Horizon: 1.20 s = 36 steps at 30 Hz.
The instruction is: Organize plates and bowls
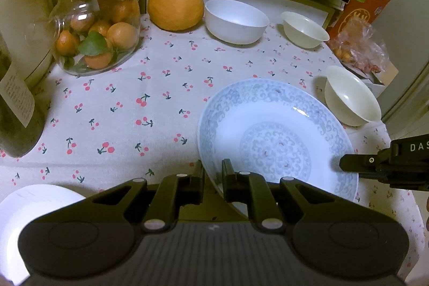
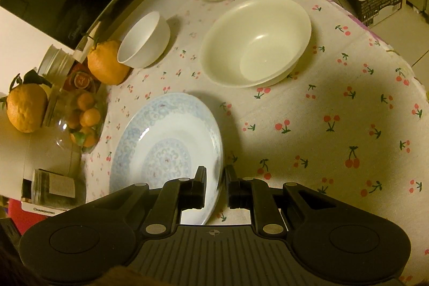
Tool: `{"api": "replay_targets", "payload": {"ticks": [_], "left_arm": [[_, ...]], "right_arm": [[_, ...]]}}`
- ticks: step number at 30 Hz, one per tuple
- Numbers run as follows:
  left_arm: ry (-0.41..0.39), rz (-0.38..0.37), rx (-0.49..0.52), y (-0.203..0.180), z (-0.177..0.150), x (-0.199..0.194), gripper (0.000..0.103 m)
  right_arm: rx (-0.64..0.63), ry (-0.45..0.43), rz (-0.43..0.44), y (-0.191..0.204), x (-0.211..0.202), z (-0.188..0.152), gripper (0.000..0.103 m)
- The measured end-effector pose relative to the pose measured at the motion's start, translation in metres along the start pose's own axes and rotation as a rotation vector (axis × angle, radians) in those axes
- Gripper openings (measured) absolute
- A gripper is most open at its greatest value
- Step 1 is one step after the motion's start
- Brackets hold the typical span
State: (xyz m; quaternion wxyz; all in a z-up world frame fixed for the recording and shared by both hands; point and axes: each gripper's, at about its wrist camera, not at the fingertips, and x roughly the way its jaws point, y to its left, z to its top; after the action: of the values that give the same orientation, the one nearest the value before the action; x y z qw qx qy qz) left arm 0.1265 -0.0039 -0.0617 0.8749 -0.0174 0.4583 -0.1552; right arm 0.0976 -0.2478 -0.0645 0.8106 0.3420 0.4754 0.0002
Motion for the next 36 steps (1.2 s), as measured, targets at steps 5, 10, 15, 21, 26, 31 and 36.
{"api": "replay_targets", "payload": {"ticks": [5,10,15,21,26,31,36], "left_arm": [[0.01,-0.004,-0.005,0.001,0.001,0.0,0.012],[0.037,-0.025,-0.014,0.002,0.0,-0.002,0.024],[0.046,-0.034,-0.02,0.002,0.0,-0.008,0.037],[0.005,-0.034,0.014,0.0,-0.001,-0.028,0.074],[0.004,-0.05,0.029,0.003,-0.005,-0.045,0.092],[-0.004,-0.063,0.042,0.004,-0.013,-0.06,0.098],[0.016,-0.072,0.058,0.005,-0.028,-0.074,0.099]], "right_arm": [[0.016,0.007,0.01,-0.001,0.0,0.002,0.018],[-0.063,0.012,-0.007,0.009,-0.004,0.002,0.022],[-0.097,0.023,0.013,0.015,-0.012,0.0,0.04],[-0.163,-0.002,0.042,0.026,-0.033,-0.003,0.074],[-0.214,0.01,0.048,0.034,-0.043,-0.01,0.081],[-0.309,-0.038,0.02,0.042,-0.049,-0.016,0.089],[-0.462,-0.034,-0.008,0.045,-0.058,-0.038,0.089]]}}
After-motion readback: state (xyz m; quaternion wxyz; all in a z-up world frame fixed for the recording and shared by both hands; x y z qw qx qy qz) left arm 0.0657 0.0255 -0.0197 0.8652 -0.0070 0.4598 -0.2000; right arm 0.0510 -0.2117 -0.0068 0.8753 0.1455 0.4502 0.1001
